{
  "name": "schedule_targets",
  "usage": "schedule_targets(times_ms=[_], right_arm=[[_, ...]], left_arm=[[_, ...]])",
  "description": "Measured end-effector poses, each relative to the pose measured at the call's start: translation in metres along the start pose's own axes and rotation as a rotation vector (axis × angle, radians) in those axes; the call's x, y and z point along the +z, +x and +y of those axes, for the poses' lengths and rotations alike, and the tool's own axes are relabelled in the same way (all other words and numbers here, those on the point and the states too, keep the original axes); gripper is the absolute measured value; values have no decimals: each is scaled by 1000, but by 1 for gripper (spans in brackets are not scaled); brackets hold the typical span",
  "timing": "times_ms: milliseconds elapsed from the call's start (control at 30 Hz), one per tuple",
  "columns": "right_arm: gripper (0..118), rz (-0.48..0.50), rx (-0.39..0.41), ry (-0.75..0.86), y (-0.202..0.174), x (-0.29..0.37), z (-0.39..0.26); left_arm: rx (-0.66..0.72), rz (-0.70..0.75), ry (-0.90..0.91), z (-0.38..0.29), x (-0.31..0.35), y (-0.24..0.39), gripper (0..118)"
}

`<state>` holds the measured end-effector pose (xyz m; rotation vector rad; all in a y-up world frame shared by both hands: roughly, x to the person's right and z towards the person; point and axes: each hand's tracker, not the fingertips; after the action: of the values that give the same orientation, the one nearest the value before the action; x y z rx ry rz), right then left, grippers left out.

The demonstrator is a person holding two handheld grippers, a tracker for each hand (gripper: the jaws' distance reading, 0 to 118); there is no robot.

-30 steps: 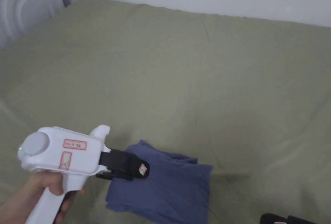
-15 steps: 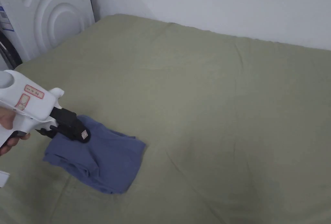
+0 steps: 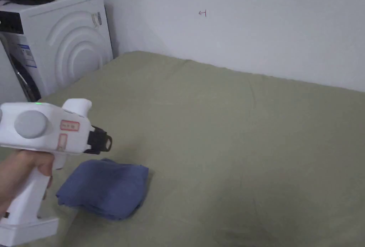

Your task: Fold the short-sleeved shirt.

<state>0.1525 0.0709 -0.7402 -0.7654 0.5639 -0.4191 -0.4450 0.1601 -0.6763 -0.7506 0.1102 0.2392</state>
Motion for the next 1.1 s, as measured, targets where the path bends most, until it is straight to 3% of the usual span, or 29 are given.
schedule_targets(times_ms=[67, 100, 133, 233, 267, 367, 467, 567, 633, 733, 1100], right_arm=[[0, -146, 96, 83, -23, 17, 7], [0, -199, 157, 136, -35, 27, 9], [0, -213, 212, 172, -43, 35, 11], [0, -357, 326, 309, -74, 60, 10], [0, -396, 376, 356, -87, 71, 9], [0, -453, 458, 435, -107, 92, 3], [0, -497, 482, 484, -114, 108, -11], [0, -476, 419, 498, -112, 125, -23], [0, -479, 430, 496, -111, 131, -25], [0, -532, 469, 524, -105, 136, -19], [1, -489, 459, 568, -121, 149, -3]], left_arm=[[50, -79, 47, -23, 11, 65, 1], [21, -122, 92, -18, 1, 59, 1], [-11, -130, 125, -23, 4, 83, 1], [-182, 20, 318, -58, 35, 187, 1], [-104, 31, 481, -70, 46, 212, 1], [-65, -87, 461, -83, 74, 271, 1], [-207, 7, 540, -97, 86, 313, 1], [-115, -6, 528, -93, 87, 302, 1], [-92, -58, 531, -90, 93, 292, 1], [-120, -27, 563, -90, 103, 300, 2], [-181, -35, 599, -88, 113, 297, 3]])
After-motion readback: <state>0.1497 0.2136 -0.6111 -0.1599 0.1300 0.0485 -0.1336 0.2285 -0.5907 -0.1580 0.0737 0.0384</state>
